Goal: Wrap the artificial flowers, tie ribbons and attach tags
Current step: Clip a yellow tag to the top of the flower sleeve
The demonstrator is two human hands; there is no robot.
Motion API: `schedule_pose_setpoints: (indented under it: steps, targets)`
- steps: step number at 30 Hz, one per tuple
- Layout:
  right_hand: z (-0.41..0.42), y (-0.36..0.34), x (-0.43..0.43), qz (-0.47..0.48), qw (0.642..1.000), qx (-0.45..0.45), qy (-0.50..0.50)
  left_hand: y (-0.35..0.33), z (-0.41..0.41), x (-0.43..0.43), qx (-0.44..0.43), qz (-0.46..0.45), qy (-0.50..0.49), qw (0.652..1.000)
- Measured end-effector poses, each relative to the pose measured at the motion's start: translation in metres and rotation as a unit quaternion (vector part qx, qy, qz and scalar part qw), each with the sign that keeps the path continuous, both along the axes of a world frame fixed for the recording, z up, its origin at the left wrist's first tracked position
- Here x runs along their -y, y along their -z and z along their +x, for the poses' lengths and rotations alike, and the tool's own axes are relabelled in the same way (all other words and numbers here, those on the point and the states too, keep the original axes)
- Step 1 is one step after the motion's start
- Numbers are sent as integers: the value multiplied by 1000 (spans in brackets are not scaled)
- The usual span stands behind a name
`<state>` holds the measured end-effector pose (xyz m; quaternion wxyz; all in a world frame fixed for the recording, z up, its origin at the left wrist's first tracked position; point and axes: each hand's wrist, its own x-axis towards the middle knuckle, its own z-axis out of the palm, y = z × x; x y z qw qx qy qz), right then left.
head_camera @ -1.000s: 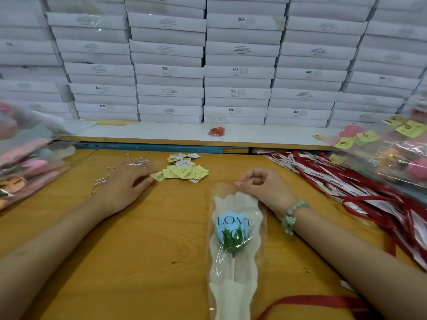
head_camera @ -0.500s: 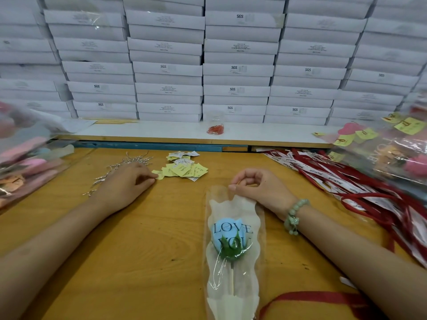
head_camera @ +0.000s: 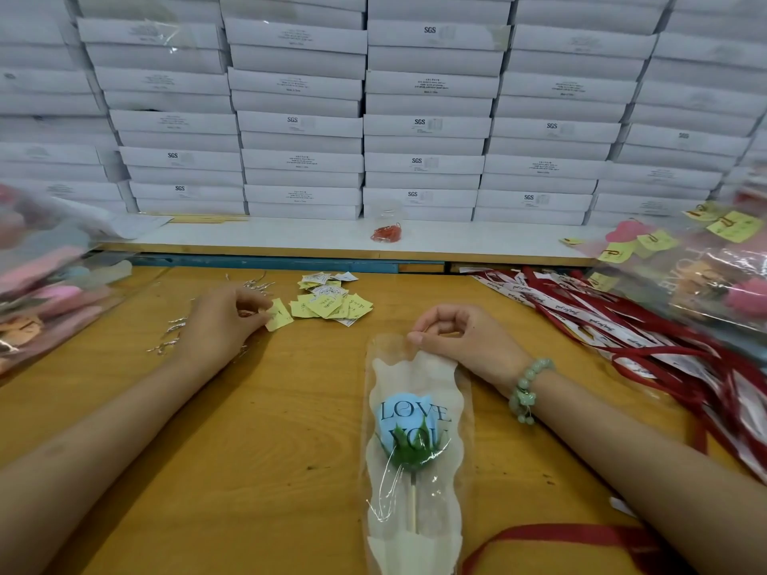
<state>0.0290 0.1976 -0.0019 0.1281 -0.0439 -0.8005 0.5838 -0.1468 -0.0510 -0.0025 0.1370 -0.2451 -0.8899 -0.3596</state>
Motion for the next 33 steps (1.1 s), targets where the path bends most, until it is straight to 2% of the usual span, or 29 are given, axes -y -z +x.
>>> schedule_pose_setpoints:
  steps: [5,9,11,18,22,28,33]
  targets:
    - [-1,2,1,7,1000,2,-14,-7,12,0,-31,125,-37,991]
    - [-2,4,2,21,1000,2,-21,-20,35,-11,31,266,34,963]
    - [-3,4,2,28,999,5,-28,-25,51,-22,70,306,81,946]
    - [-1,2,6,62,998,15,-7,-2,97,-52,243,338,164,894]
    - [3,-2,10,66,997,-39,25,3,97,-52,267,351,183,879]
    - [3,-4,21,74,995,-61,-33,4,96,-51,275,349,224,868]
    - [2,-2,24,62,995,-71,-35,3,96,-50,279,365,229,858]
